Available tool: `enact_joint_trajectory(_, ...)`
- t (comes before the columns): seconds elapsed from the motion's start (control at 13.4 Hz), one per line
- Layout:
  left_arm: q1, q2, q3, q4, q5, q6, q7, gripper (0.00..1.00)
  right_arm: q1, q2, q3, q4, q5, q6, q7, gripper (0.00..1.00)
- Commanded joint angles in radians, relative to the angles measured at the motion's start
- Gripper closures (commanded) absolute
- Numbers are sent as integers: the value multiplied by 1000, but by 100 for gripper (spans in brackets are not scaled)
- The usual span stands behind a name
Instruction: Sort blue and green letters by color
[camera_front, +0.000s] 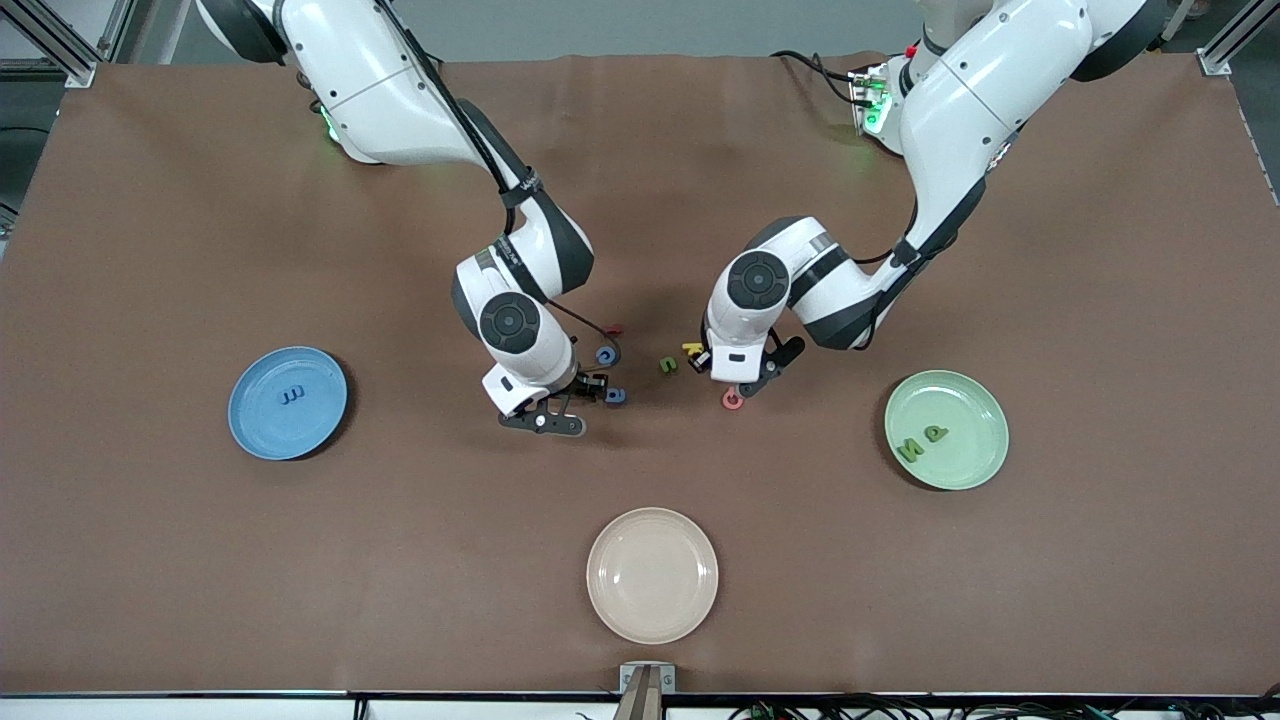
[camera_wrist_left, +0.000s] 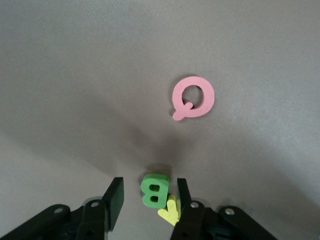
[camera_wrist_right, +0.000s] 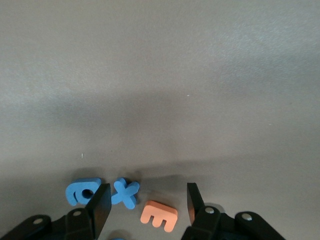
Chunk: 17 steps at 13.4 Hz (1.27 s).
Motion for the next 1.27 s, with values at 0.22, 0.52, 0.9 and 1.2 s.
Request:
enact_joint_trajectory(0.22,-17,24,21,19,25,39,-66,55,37,70,-9,90,18,-7,7,34)
enact_joint_trajectory(0.52,-79,24,82,25,24,56,-78,55,37,68,-9,90,19,-5,8,34)
enact_joint_trajectory(0.9,-80,35,82,24,27,58,-80,61,34,65,-10,79,18,-16,8,33)
enact_joint_trajectory(1.2,-85,19,82,16,28,42,-85,99,35,62,-10,67,18,-17,5,33)
